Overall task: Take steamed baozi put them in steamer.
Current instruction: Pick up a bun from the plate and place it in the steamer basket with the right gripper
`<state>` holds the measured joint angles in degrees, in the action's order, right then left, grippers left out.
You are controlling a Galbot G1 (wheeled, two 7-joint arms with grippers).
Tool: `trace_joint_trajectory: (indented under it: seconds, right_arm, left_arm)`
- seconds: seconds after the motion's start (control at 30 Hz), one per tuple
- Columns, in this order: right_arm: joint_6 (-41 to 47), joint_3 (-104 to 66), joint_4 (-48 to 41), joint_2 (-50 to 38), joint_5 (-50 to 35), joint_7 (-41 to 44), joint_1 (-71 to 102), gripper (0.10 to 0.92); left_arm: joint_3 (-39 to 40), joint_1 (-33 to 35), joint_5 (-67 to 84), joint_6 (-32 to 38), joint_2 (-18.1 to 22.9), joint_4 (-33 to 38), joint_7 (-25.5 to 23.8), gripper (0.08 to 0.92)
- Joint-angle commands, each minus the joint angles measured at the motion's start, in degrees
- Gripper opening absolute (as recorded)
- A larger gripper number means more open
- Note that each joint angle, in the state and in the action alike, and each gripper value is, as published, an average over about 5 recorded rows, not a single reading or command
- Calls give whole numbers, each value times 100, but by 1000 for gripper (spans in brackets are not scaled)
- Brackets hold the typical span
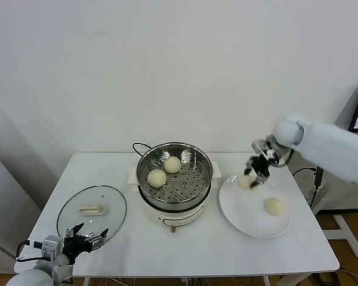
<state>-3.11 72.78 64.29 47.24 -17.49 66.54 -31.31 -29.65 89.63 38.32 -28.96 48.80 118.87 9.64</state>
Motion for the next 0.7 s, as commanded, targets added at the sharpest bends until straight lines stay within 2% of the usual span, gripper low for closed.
trace_joint_trajectory:
  seconds: [0.03, 0.3, 0.7]
  right_arm:
    - [-1773, -423, -781, 1354, -278, -31, -710, 475]
    - [-3165, -599, -592, 2251, 260, 14, -540, 475]
    - [-4438, -385, 534, 2428, 1219, -160, -164, 476]
  left_arm:
    - [23, -5, 12, 13, -16, -3, -10, 823]
    - [8, 43, 26, 53, -48, -26, -22, 823]
    - [37, 48, 28, 52, -10, 0, -21, 823]
